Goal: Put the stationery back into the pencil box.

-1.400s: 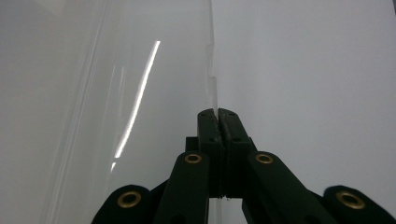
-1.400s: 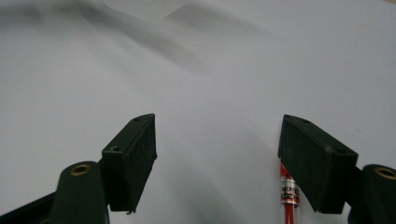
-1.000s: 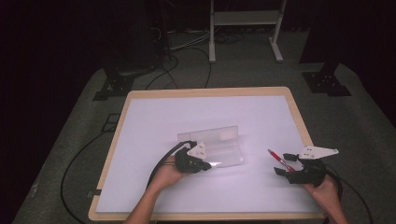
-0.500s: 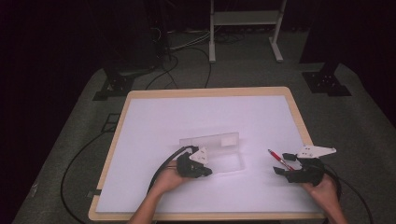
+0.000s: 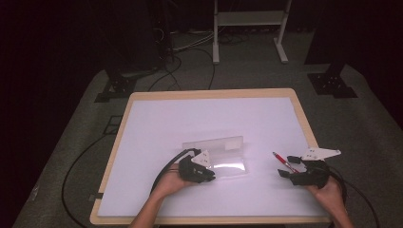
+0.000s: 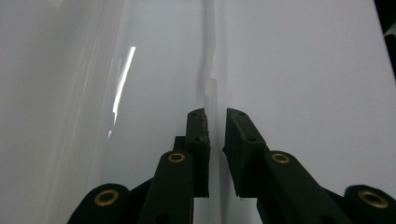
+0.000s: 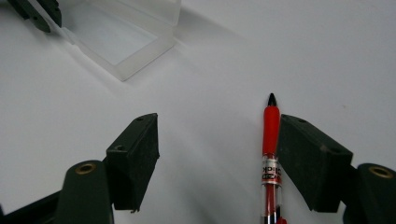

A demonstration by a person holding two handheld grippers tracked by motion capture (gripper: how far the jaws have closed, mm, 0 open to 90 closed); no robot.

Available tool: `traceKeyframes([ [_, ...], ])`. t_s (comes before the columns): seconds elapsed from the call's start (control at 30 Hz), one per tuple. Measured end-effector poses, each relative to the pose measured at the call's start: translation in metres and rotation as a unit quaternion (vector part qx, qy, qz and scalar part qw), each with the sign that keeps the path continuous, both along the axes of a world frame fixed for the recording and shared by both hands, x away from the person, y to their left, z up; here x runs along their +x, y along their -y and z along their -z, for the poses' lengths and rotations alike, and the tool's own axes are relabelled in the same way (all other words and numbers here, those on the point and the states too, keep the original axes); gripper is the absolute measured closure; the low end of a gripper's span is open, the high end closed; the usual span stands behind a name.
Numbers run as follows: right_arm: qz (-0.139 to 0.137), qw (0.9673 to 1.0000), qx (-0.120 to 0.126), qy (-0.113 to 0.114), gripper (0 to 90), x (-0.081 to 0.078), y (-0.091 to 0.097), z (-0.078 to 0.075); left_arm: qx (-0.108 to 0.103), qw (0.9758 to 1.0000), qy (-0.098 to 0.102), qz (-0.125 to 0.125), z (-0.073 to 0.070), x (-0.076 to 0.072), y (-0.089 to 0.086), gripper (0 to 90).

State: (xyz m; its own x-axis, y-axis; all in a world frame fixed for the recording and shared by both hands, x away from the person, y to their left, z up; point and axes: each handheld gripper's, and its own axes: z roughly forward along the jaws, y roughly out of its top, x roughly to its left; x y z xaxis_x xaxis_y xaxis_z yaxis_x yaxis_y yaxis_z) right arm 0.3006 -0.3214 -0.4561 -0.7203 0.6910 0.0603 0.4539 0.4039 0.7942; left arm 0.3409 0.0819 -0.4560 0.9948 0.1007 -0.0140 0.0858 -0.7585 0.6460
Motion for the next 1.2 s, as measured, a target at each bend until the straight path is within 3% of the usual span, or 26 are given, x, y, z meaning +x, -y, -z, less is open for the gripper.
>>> traceKeyframes([
  [0.1, 0.002, 1.0, 0.001, -0.001, 29.2, 0.0, 0.001, 0.001, -0.003, 1.0, 0.001, -0.004, -0.001, -0.002, -0.002, 69.3],
  [0.33, 0.01, 1.0, 0.001, -0.001, 31.8, 0.0, 0.003, -0.001, -0.044, 0.9986, 0.012, -0.026, -0.016, -0.01, -0.014, 57.4],
  [0.4, 0.017, 0.9998, -0.006, 0.0, 36.1, 0.0, 0.006, -0.001, -0.059, 0.9973, 0.014, -0.041, -0.02, -0.014, -0.024, 52.5],
  [0.57, 0.031, 0.9993, -0.019, -0.007, 42.9, 0.003, 0.008, 0.001, -0.073, 0.9955, 0.017, -0.059, -0.024, -0.019, -0.039, 46.8],
  [0.6, 0.038, 0.9989, -0.025, -0.009, 48.8, 0.004, 0.009, 0.003, -0.076, 0.9946, 0.02, -0.068, -0.027, -0.021, -0.047, 45.2],
  [0.93, 0.075, 0.9956, -0.04, -0.039, 66.3, 0.012, 0.017, 0.017, -0.094, 0.9893, 0.031, -0.107, -0.034, -0.028, -0.08, 39.1],
  [1.17, 0.074, 0.9955, -0.044, -0.038, 73.1, 0.012, 0.017, 0.018, -0.1, 0.9859, 0.043, -0.127, -0.039, -0.033, -0.097, 36.9],
  [1.2, 0.073, 0.9956, -0.046, -0.037, 76.7, 0.012, 0.017, 0.018, -0.104, 0.9845, 0.043, -0.135, -0.04, -0.034, -0.101, 35.8],
])
